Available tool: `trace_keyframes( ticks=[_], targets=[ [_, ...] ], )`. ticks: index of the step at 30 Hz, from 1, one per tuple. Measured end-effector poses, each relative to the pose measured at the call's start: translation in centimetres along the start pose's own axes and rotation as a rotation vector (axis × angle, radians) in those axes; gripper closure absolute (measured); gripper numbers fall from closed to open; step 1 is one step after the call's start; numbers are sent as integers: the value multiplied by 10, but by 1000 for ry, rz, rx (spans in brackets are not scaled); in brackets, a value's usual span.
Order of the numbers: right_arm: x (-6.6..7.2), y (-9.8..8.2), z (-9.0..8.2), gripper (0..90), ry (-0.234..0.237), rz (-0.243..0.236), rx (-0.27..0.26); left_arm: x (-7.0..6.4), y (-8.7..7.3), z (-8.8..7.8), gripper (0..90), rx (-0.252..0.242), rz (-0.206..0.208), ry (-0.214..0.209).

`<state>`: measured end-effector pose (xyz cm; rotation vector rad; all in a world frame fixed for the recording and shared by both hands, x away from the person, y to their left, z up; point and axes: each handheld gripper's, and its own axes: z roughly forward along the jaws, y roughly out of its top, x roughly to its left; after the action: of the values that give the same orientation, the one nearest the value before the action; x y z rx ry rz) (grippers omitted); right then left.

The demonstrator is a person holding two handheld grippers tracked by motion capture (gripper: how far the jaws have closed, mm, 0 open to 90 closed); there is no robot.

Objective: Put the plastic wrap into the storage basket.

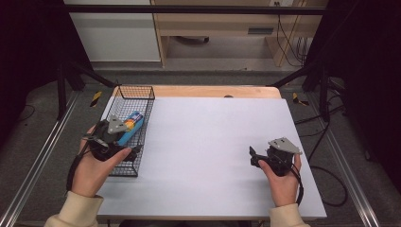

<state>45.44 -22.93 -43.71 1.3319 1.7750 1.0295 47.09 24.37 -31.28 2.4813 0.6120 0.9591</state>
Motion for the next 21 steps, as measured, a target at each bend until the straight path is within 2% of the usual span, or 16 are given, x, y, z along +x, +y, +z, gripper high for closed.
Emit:
trace_keyframes(
  ticks=[1,2,5,9,12,14,16,21],
  targets=[
    [0,0,0,49,-6,-4,-6,-5,3,2,62,-18,-19,-14],
    [1,1,-1,47,-8,-3,-10,-7,7,5,61,-36,-16,-29],
    [2,2,-1,47,-16,-25,-16,-8,17,16,63,-122,18,-105],
    [3,3,0,47,-19,-20,-16,-13,28,24,64,-205,22,-125],
    [6,3,1,46,-25,-31,-14,-17,34,27,62,-272,0,-147],
    [7,3,2,46,-26,-39,-9,-18,38,30,60,-298,-1,-158],
    [8,3,3,41,-25,-44,0,-20,42,35,57,-337,2,-187],
    [8,3,-1,35,-31,-58,-3,-25,50,51,51,-377,4,-239]
  ],
)
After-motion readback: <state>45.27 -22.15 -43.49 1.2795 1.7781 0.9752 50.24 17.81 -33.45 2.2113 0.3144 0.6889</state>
